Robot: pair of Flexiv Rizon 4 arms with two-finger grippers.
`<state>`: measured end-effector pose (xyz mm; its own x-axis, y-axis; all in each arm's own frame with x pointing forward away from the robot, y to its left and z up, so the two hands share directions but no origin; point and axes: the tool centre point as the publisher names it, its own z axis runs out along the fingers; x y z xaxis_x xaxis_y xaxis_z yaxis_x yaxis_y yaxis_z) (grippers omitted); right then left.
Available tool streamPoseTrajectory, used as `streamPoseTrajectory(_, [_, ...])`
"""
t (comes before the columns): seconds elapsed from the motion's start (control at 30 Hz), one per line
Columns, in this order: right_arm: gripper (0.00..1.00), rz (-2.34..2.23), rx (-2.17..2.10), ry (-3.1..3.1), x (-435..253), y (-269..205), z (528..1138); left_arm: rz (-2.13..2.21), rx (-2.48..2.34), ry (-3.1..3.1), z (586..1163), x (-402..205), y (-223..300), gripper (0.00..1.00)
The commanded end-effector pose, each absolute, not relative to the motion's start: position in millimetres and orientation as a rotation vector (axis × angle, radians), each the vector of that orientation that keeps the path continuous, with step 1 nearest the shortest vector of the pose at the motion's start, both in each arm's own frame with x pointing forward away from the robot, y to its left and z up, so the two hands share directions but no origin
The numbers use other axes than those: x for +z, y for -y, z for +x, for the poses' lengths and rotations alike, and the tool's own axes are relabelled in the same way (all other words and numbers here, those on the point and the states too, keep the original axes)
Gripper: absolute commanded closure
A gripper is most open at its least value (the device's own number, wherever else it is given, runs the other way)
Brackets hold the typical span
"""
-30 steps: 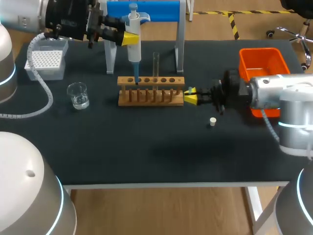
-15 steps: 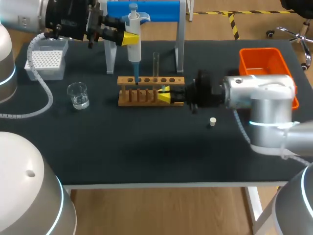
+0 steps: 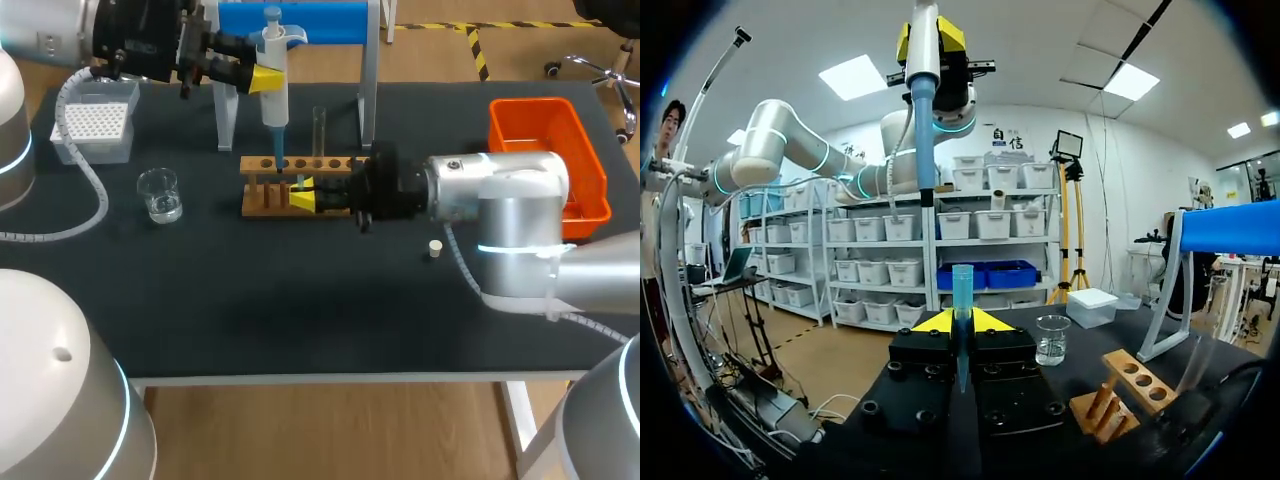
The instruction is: Invert the test tube, pick up the pipette, mount the tip to pipette, aspirate from beaker and dispense into the tube, eject the tip, return the pipette, and cap with the stopper.
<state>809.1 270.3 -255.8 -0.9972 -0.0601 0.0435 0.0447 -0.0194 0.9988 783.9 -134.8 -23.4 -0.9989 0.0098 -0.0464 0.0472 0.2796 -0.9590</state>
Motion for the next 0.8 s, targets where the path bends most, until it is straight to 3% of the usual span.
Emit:
streamPoseTrajectory(0.03, [1.0,0.018,-2.194,2.144,-257.2,-270.3,809.4,0.056,-1.865,-2.489,783.8,-22.8,134.3,1.0])
streamPoseTrajectory(0.8, [1.0,0.022,-2.184,2.159,-257.2,-276.6,807.9,0.056,-1.865,-2.489,783.8,-22.8,134.3,1.0])
